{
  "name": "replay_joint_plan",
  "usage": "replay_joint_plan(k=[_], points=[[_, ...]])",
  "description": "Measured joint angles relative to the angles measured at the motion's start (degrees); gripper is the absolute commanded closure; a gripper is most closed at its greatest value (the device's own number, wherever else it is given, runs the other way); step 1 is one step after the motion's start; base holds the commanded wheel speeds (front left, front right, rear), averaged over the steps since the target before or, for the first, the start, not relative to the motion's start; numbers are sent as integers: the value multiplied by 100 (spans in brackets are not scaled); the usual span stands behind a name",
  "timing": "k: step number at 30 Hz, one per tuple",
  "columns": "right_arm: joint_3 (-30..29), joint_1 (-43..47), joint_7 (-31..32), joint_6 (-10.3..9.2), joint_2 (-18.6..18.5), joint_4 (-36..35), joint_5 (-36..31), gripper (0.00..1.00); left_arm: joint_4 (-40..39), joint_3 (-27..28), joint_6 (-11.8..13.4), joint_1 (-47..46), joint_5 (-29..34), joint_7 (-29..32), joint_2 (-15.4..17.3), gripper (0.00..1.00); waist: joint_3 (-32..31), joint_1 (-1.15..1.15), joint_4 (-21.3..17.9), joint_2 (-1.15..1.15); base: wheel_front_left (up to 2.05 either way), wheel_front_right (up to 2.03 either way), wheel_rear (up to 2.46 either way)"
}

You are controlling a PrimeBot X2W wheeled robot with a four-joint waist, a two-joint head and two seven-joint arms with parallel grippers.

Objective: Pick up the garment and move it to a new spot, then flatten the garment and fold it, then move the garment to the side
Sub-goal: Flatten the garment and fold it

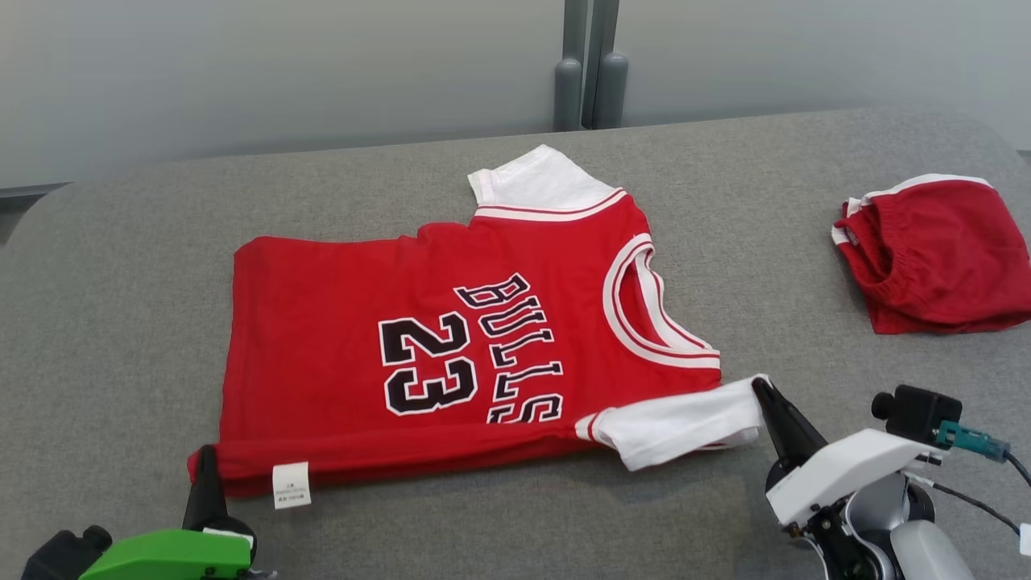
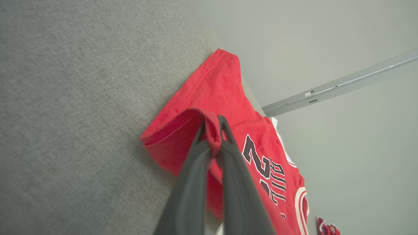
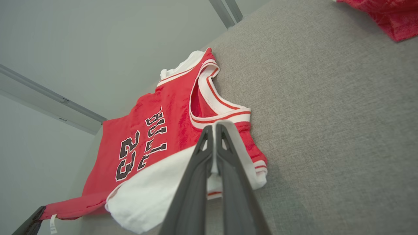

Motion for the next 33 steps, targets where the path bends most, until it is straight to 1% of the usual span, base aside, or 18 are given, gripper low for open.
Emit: replay_joint_plan(k=[7, 12, 21, 22, 23, 24, 25, 27, 33], points=[[65, -1058, -13, 0, 0, 927, -191, 100, 795, -64, 9, -787, 124, -1, 24, 100, 190, 0, 25, 0, 0, 0, 0], [253, -1741, -15, 0, 0, 1634, -354, 100, 1293, -81, -52, -1257, 164, -76, 13, 100, 339, 0, 63, 0, 0, 0, 0], [621, -2444, -213, 0, 2, 2580, -339, 100, 1897, -180, -181, -1706, 253, -151, -14, 99, 474, 0, 193, 0, 0, 0, 0], [662, -2501, -258, 0, 2, 2659, -297, 85, 1942, -187, -182, -1736, 302, -174, -13, 68, 480, 0, 199, 0, 0, 0, 0], [695, -2558, -315, 0, 4, 2737, -261, 60, 1984, -186, -185, -1766, 333, -202, -13, 55, 485, 0, 202, 0, 0, 0, 0], [695, -2558, -315, 0, 4, 2737, -261, 14, 1984, -186, -185, -1766, 333, -202, -13, 23, 485, 0, 202, 0, 0, 0, 0], [732, -2615, -382, 0, 1, 2797, -248, 0, 2016, -183, -198, -1800, 345, -215, -12, 0, 491, 0, 202, 0, 0, 0, 0], [861, -2780, -577, 0, 1, 2970, -159, 0, 2078, -181, -224, -1877, 396, -270, 4, 0, 504, 0, 203, 0, 0, 0, 0], [1256, -3034, -929, 0, 1, 3070, 47, 0, 2073, -176, -259, -1927, 430, -323, 44, 0, 505, 0, 193, 0, 0, 0, 0]])
